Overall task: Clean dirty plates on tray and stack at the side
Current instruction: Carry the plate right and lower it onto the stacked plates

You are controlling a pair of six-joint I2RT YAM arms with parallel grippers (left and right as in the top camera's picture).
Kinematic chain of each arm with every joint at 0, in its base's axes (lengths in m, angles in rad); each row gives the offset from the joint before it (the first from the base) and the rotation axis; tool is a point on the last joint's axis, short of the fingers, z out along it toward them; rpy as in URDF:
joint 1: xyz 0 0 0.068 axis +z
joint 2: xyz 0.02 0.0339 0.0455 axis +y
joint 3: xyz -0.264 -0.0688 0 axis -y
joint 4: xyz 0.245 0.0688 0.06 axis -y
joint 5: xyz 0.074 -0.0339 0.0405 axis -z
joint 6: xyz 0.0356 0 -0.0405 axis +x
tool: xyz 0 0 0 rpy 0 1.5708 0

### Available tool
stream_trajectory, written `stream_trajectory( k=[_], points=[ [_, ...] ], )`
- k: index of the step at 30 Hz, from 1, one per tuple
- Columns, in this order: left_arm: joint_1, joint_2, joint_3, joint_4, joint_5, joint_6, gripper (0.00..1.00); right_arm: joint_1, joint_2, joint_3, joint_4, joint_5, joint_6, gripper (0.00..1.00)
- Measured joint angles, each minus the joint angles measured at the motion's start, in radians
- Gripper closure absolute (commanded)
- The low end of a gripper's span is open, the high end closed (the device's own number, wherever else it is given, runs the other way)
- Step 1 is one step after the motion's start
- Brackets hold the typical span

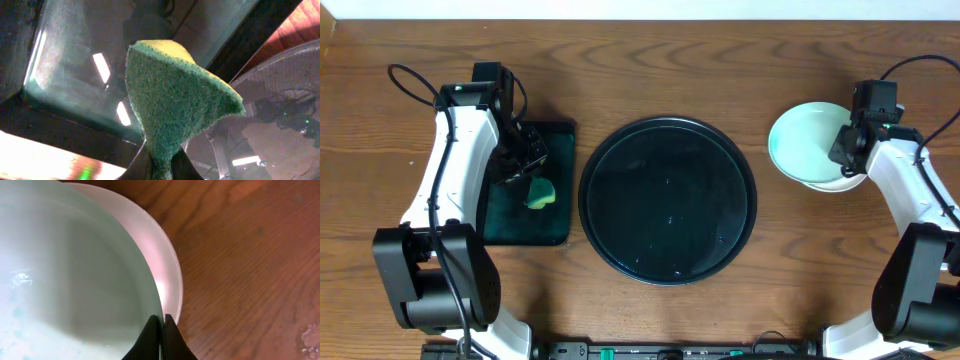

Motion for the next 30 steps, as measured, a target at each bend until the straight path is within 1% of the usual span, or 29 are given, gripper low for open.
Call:
stream_trajectory(
  k=[10,24,30],
  points=[
    [0.000,0.000,0.000,0.000,0.000,0.000,0.93,-0.117,0.000,0.000,-0.035,-0.002,0.051,0.99],
    [0.000,0.000,0.000,0.000,0.000,0.000,0.93,-0.117,0.000,0.000,-0.002,-0.092,0.082,0.99],
    [0.000,0.000,0.000,-0.001,0.000,0.000,0.93,-0.117,0.000,0.000,0.047,-0.142,0.084,0.99]
  ],
)
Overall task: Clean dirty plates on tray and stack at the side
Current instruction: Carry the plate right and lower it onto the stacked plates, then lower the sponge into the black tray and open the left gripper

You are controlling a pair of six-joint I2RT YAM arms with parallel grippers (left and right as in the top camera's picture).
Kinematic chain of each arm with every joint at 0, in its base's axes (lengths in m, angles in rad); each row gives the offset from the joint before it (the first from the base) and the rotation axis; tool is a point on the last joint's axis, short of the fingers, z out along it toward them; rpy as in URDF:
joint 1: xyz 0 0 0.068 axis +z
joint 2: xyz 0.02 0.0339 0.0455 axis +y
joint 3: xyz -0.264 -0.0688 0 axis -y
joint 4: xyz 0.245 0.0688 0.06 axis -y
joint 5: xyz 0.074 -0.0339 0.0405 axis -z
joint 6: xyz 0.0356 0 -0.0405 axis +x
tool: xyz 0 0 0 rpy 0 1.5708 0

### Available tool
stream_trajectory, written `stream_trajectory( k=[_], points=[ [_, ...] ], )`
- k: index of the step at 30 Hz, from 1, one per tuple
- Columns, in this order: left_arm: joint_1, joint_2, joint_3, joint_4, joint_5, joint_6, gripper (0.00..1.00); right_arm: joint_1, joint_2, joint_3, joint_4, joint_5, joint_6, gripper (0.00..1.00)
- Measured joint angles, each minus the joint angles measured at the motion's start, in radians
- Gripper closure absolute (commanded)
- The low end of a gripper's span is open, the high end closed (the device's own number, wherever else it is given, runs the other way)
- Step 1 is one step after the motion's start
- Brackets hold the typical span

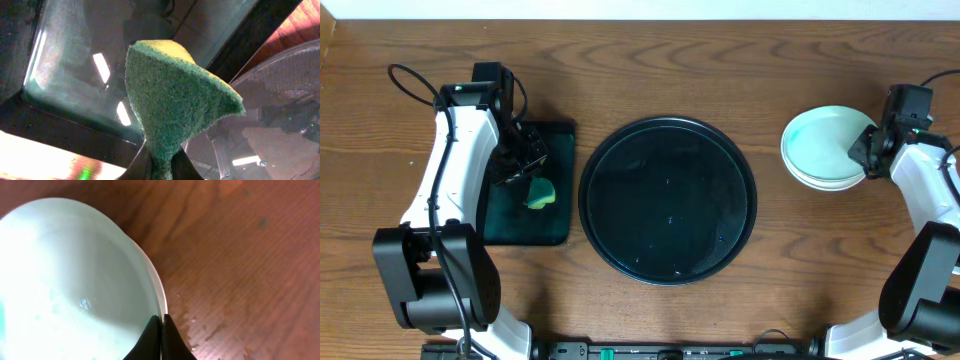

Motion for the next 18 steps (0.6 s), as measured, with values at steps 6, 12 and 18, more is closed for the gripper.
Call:
stream_trajectory(
  k=[6,12,18],
  points=[
    [0.000,0.000,0.000,-0.005,0.000,0.000,0.93,0.000,0.000,0.000,0.009,-0.022,0.002,0.77],
    [0.000,0.000,0.000,-0.004,0.000,0.000,0.93,0.001,0.000,0.000,0.008,-0.045,0.015,0.14],
    [0.000,0.000,0.000,-0.004,0.000,0.000,0.93,0.007,0.000,0.003,0.005,-0.084,-0.003,0.09]
  ],
)
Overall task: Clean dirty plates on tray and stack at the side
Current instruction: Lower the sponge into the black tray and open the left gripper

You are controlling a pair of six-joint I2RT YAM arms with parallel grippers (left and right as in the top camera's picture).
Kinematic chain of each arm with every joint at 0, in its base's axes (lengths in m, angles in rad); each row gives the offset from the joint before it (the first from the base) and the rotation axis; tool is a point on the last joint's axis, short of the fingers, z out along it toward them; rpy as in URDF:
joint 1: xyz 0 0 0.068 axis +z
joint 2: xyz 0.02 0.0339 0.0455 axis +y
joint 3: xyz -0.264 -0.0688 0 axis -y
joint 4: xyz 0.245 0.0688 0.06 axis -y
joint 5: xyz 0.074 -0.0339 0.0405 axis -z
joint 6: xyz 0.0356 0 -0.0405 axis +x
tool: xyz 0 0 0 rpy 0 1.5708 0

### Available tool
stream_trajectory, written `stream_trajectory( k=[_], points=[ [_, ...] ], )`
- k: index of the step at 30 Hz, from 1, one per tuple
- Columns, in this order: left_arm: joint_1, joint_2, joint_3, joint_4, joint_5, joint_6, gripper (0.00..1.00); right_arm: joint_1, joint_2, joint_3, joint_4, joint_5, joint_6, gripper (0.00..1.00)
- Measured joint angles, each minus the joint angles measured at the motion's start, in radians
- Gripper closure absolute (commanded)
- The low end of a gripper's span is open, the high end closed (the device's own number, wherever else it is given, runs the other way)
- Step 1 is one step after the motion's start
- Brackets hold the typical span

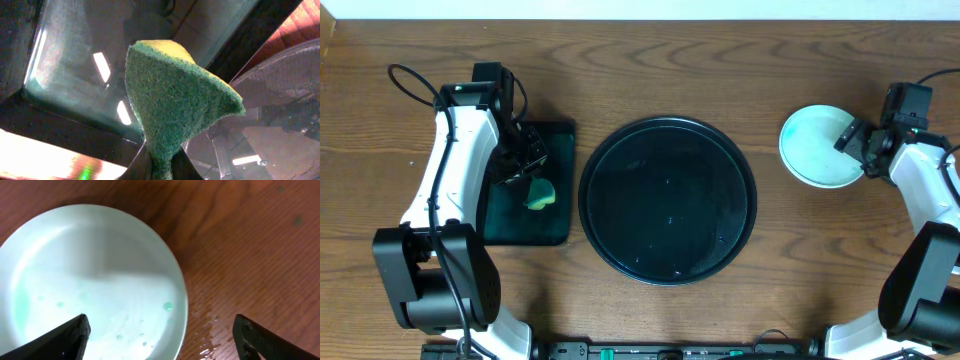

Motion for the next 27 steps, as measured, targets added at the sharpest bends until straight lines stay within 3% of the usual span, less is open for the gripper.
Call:
stream_trajectory(
  k=[1,7,14,23,24,27],
  points=[
    [0.000,0.000,0.000,0.000,0.000,0.000,0.93,0.004,0.000,0.003,-0.005,-0.006,-0.008,0.01],
    [0.000,0.000,0.000,0.008,-0.027,0.000,0.93,0.055,-0.073,0.025,-0.072,-0.067,-0.103,0.01],
    [0.004,0.015,-0.002,0.055,-0.206,-0.016,0.93,0.079,-0.286,0.059,-0.145,-0.111,-0.138,0.01],
    [0.017,0.198,-0.011,0.096,-0.262,-0.019,0.92,0.185,-0.482,0.061,-0.218,-0.146,-0.150,0.01],
    [0.017,0.208,-0.014,0.099,-0.262,-0.019,0.87,0.198,-0.502,0.061,-0.223,-0.148,-0.151,0.01],
    [0.017,0.215,-0.016,0.119,-0.261,-0.008,0.53,0.228,-0.539,0.061,-0.237,-0.151,-0.153,0.01]
  ],
)
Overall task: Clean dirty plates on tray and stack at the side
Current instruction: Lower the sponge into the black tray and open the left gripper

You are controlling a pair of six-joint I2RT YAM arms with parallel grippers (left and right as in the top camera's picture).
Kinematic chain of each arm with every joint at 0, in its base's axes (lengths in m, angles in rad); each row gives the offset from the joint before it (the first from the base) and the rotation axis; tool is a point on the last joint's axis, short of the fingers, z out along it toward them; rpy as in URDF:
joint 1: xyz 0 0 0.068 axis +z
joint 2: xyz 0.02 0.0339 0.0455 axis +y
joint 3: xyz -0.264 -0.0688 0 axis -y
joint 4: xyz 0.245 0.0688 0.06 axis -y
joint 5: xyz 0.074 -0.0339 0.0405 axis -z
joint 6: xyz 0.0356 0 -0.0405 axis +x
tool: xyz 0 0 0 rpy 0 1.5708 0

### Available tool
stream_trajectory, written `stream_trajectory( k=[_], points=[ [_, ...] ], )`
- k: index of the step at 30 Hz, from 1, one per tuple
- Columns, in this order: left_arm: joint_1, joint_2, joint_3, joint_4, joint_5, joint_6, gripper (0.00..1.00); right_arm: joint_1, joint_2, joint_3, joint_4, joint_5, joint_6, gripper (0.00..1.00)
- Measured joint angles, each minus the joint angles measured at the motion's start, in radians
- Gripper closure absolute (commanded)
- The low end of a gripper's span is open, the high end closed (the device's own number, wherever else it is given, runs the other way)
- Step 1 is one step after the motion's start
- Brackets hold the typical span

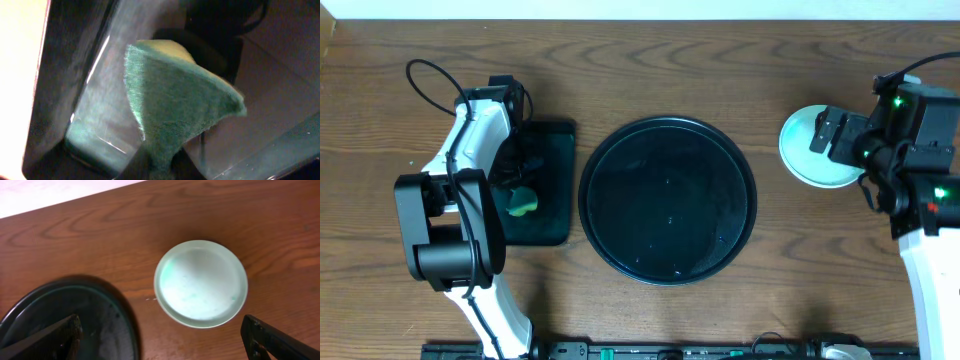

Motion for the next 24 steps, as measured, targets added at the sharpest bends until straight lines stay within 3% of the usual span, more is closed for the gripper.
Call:
stream_trajectory(
  k=[3,6,17,24],
  points=[
    [0.000,-0.001,0.000,0.010,0.013,0.008,0.32,0.034,-0.022,0.000,-0.014,-0.001,-0.006,0.01],
    [0.000,-0.001,0.000,0.011,0.025,0.020,0.24,0.060,-0.025,0.000,-0.029,-0.003,-0.012,0.01],
    [-0.005,-0.052,0.000,0.012,0.083,0.072,0.23,0.124,-0.050,0.000,-0.056,-0.005,-0.078,0.01],
    [-0.076,-0.394,0.009,0.011,0.096,0.122,0.22,0.153,-0.167,0.026,-0.055,-0.007,-0.171,0.01]
  ],
)
